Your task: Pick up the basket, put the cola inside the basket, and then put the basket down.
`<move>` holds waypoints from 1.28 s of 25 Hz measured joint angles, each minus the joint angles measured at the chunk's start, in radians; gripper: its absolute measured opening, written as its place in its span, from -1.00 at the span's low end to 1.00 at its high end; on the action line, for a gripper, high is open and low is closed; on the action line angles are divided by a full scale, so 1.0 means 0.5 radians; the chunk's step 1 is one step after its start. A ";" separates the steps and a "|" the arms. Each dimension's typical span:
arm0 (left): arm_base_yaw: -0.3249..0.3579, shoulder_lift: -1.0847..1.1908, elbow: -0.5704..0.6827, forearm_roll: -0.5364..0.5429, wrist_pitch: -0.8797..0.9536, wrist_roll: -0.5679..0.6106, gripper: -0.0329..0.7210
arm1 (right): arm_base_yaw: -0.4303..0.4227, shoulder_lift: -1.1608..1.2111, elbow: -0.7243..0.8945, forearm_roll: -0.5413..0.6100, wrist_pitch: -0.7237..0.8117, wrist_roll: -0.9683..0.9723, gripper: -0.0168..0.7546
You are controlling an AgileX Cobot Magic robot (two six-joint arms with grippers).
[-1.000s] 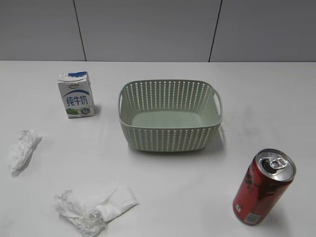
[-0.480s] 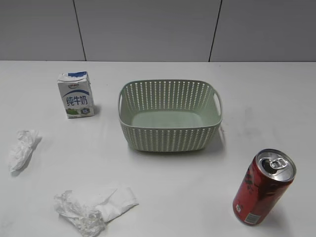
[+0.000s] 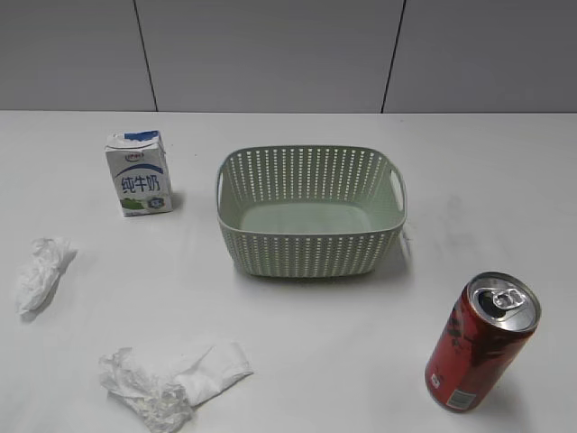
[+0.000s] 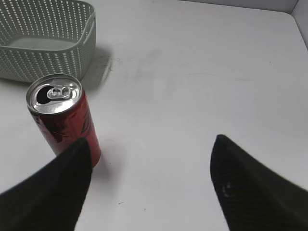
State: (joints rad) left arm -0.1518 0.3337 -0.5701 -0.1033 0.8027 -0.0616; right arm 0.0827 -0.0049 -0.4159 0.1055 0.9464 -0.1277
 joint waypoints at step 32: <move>-0.714 3.038 -1.898 -0.074 0.393 -0.135 0.51 | 0.000 0.000 0.000 0.000 0.000 0.000 0.56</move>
State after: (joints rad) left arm -0.5089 1.8528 -1.5189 -0.1402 0.9991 -0.1293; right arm 0.0827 -0.0049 -0.4159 0.1055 0.9464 -0.1280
